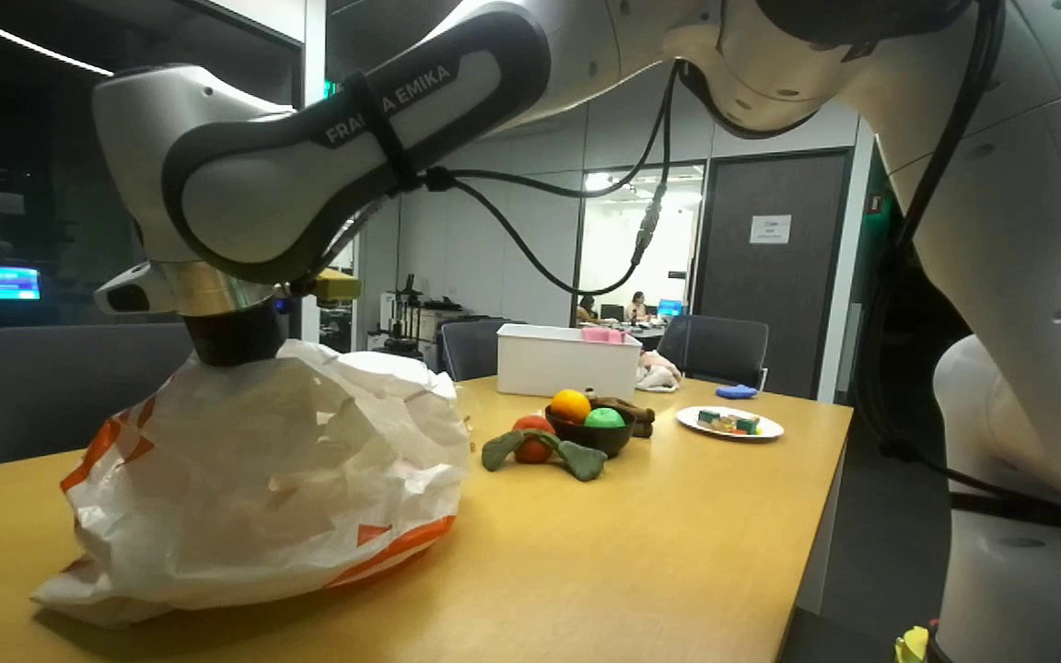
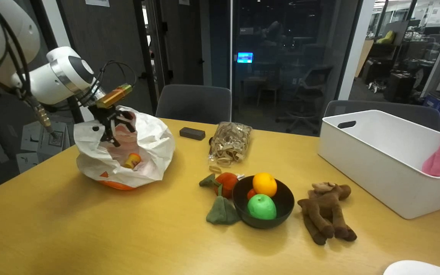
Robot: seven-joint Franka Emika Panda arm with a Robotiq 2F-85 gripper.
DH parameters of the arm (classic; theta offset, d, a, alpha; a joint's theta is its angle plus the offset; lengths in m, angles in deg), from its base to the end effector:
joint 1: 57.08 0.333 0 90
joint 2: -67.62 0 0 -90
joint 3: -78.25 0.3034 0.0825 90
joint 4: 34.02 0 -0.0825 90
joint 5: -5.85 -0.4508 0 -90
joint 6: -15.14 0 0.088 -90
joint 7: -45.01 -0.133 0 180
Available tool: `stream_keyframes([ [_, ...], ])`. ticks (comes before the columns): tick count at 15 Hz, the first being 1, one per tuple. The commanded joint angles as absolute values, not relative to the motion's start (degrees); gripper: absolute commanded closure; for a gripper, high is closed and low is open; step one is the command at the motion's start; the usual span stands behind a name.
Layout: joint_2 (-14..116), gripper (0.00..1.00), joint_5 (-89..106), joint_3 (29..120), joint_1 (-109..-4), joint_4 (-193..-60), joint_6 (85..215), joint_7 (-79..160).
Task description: Remove the orange from the plastic and put it in the black bowl then remove the yellow container from the plastic and put it on the table.
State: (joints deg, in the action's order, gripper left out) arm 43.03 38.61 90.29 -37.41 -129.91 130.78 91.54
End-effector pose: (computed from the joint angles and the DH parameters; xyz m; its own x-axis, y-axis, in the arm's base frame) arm 0.6359 0.3294 0.2905 -0.0100 0.9310 -0.3648 0.9786 0.0841 0.1876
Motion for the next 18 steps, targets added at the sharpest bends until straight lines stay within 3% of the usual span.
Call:
stream_keyframes([
  [1, 44.23, 0.00, 36.89, 89.52, -40.54, -133.73, 137.47, 85.34],
  [11, 43.17, 0.00, 25.15, 91.90, -47.94, -140.69, 157.86, 88.46],
  [18, 42.93, 0.00, 27.89, 90.69, -46.41, -142.39, 159.20, 91.09],
])
